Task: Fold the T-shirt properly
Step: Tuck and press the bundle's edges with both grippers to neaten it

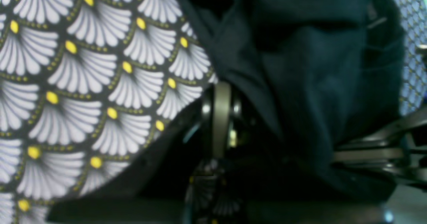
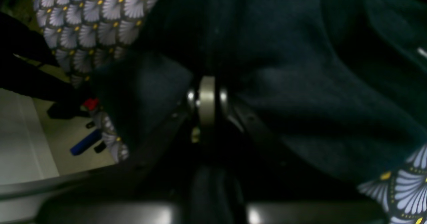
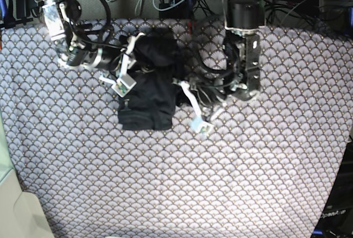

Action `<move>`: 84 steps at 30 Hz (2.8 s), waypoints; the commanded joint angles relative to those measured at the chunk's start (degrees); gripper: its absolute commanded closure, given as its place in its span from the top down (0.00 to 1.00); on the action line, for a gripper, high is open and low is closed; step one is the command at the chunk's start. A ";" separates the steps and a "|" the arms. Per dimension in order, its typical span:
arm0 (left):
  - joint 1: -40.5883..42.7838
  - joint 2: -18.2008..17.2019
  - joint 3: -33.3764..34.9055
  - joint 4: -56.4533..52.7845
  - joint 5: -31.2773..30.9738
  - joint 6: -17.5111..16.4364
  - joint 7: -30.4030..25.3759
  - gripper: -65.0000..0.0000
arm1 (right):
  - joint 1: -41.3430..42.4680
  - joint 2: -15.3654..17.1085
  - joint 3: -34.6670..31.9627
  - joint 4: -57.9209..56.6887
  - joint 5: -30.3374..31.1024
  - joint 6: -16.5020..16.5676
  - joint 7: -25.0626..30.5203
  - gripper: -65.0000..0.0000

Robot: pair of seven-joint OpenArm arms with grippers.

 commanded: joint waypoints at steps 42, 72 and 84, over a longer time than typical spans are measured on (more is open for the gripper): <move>-8.90 1.78 11.40 -0.04 -9.54 -0.52 0.33 0.01 | -4.31 2.13 -0.18 17.15 -2.03 0.19 -11.48 0.00; -20.50 1.78 11.05 -37.40 -5.32 -0.52 -27.18 0.01 | -6.24 2.57 -0.27 9.06 -2.03 0.19 -8.40 0.00; -20.59 1.78 10.96 -36.78 -5.67 -0.52 -23.58 0.01 | -9.32 5.12 0.17 14.43 -2.03 0.19 -7.35 0.00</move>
